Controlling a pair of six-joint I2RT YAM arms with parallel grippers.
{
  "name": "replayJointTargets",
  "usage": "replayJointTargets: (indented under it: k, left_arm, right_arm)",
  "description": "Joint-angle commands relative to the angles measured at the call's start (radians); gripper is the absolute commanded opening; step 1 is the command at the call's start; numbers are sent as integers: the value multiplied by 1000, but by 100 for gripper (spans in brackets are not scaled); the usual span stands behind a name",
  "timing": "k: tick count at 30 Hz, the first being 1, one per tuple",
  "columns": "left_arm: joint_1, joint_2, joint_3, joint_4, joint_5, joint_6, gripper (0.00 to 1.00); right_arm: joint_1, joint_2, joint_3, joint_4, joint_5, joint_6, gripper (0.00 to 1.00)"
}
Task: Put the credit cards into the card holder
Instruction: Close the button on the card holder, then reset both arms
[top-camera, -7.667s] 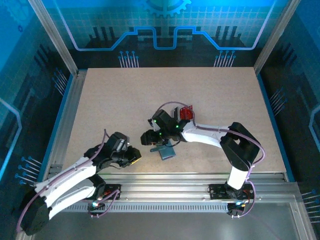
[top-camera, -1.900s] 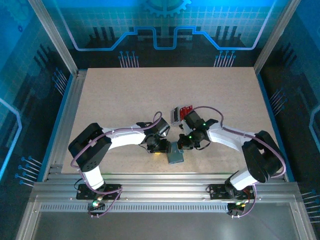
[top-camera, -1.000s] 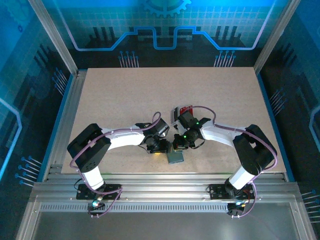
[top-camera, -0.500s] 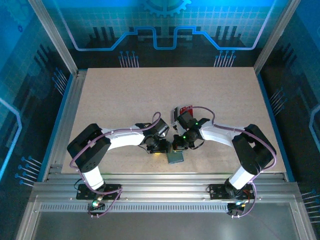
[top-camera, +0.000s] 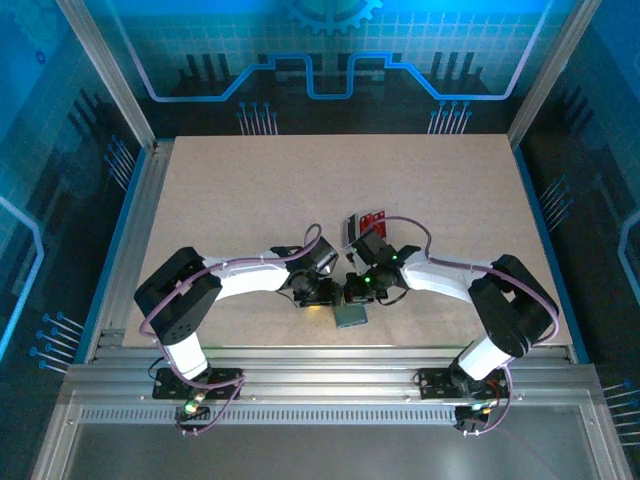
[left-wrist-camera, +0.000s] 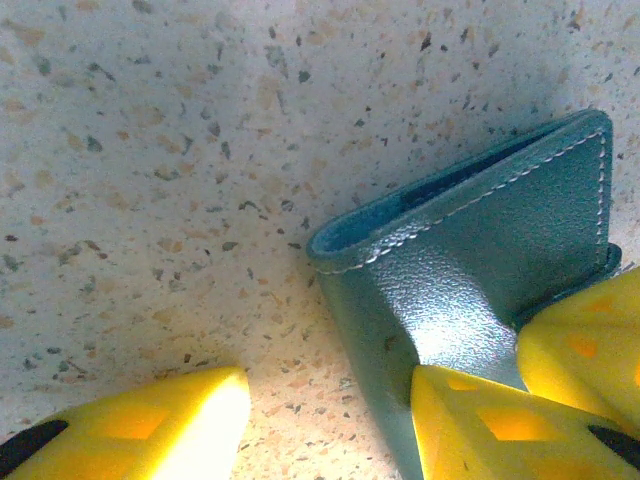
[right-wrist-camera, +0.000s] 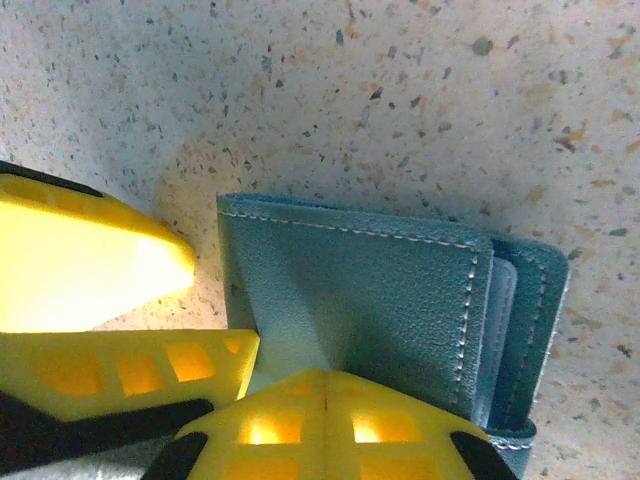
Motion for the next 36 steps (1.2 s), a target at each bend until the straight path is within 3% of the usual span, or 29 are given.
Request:
replayJointTargets:
  k: [1, 8, 19, 20, 23, 26, 27, 28, 32, 36]
  left_arm:
    - [-25, 84, -46, 64, 31, -42, 49]
    - [-25, 121, -37, 81, 40, -61, 49]
    - [-21, 128, -29, 79, 42, -73, 48]
    - [-14, 112, -23, 70, 37, -67, 49]
    - [33, -10, -15, 12, -16, -39, 60]
    - [109, -218, -36, -70, -120, 2, 98]
    - [151, -301, -57, -90, -152, 14, 99]
    - [202, -387, -82, -105, -178, 22, 99]
    - [374, -664, -144, -121, -390, 78, 99]
    - [423, -781, -264, 44, -838, 240, 99]
  right_arm:
    - [55, 7, -89, -50, 90, 35, 0]
    - [128, -65, -126, -35, 173, 56, 0]
    - [160, -71, -192, 68, 217, 78, 0]
    - [158, -83, -179, 56, 228, 72, 4]
    - [133, -147, -117, 8, 266, 50, 39]
    - [103, -228, -40, -33, 291, 11, 71]
    - [86, -254, -8, -49, 300, -3, 89]
    - [68, -278, 21, -63, 306, -18, 100]
    - [-35, -354, 105, -143, 411, -52, 100]
    - [-189, -449, 81, -146, 604, -118, 100]
